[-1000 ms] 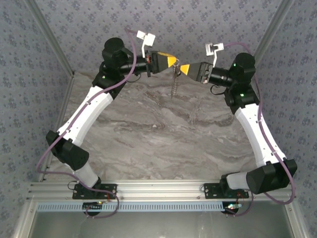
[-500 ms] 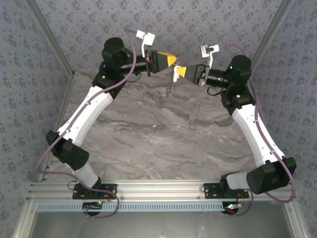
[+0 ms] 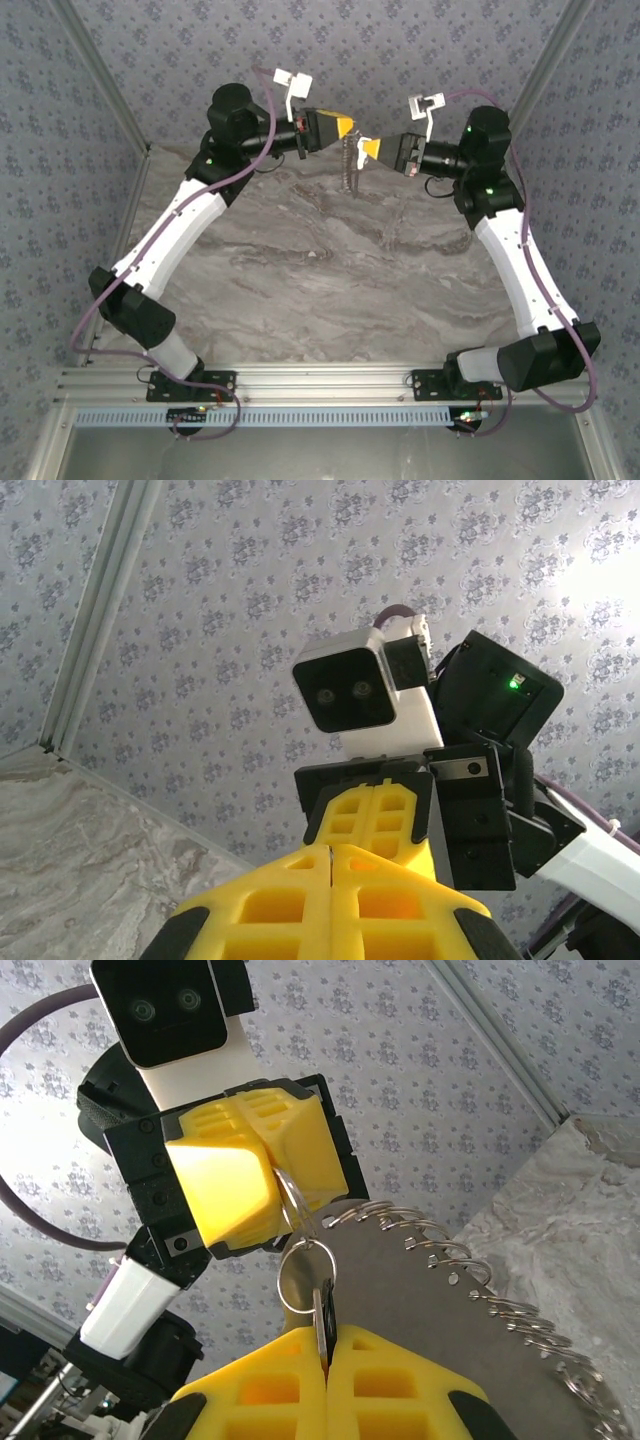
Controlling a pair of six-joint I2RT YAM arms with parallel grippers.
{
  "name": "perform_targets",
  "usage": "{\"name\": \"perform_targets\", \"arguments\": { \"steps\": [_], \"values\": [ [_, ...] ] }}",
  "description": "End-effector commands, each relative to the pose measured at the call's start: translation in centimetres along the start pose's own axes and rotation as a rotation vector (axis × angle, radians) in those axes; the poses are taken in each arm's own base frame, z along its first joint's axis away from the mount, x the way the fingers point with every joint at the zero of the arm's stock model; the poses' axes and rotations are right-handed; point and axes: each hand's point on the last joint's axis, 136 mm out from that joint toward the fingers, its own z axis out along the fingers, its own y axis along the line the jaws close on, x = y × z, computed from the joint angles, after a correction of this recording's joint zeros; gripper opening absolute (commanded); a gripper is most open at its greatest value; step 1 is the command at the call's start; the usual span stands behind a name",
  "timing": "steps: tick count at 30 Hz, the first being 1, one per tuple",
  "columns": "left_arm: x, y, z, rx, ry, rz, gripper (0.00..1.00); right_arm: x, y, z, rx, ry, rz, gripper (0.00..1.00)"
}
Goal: Put the keys on the keyring
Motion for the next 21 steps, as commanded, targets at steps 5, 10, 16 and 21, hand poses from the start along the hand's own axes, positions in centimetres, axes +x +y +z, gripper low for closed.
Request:
{"name": "perform_targets", "arguments": {
  "steps": [5,10,16,21],
  "values": [
    [-3.5,-3.9,-1.7,0.038,-0.117,0.133,0.0,0.5,1.1,0.8,0.003,0.025,-0.024,0.0],
    [-3.5,-4.1,-1.8,0.041,-0.121,0.131,0.0,0.8,1.7,2.2,-0.027,0.048,-0.025,0.0],
    [-3.3,-4.3,-1.8,0.045,-0.119,0.129,0.0,0.6,1.8,3.4,-0.049,0.047,-0.02,0.0],
    [-3.1,-4.5,-1.7,0.052,-0.114,0.125,0.0,0.1,1.5,3.7,-0.049,0.03,-0.011,0.0]
  ]
}}
